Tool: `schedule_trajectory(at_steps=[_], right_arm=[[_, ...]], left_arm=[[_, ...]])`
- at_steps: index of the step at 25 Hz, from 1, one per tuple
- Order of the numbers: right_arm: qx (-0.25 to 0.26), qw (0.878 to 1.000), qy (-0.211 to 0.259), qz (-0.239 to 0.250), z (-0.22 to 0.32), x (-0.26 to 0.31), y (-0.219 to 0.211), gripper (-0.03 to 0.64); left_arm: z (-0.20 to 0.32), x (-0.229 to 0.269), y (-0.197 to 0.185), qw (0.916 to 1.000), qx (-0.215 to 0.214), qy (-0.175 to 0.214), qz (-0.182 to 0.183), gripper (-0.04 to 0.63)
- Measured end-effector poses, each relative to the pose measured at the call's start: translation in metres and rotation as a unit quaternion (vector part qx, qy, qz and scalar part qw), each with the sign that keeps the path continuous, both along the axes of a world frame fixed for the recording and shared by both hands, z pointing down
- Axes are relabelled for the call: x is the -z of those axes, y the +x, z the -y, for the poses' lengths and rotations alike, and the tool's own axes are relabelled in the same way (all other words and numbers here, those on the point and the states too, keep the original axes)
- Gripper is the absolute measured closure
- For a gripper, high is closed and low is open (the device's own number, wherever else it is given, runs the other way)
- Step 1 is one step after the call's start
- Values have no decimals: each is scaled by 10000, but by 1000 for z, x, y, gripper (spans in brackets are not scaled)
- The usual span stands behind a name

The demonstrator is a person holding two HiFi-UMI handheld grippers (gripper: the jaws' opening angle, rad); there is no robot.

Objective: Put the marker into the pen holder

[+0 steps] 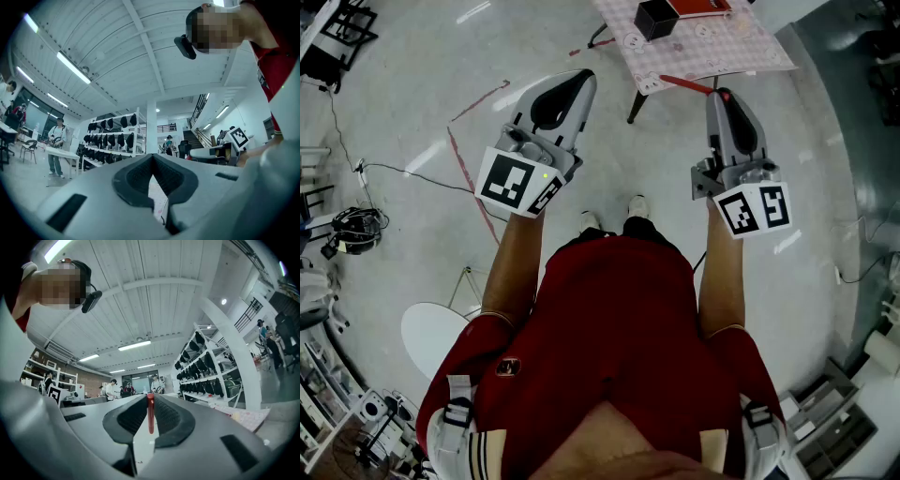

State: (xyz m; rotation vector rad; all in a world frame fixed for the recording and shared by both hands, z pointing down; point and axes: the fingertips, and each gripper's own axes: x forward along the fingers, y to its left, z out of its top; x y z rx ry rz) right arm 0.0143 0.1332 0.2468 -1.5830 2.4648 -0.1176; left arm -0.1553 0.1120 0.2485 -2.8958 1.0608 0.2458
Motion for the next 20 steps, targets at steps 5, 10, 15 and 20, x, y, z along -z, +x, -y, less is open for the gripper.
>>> schedule_trajectory(at_steps=[5, 10, 15, 20], right_arm=[[61, 10000, 59, 36, 7, -2, 21, 574], [186, 9997, 129, 132, 14, 0, 41, 573], [305, 9993, 164, 164, 22, 1, 69, 573], [418, 9987, 167, 242, 32, -2, 105, 574]], left_arm=[[4, -1, 25, 10000, 47, -5, 28, 589], [10, 2, 48, 9999, 137, -2, 79, 589], [16, 4, 77, 9996, 244, 2, 143, 589], [24, 2, 107, 9989, 441, -46, 182, 589]])
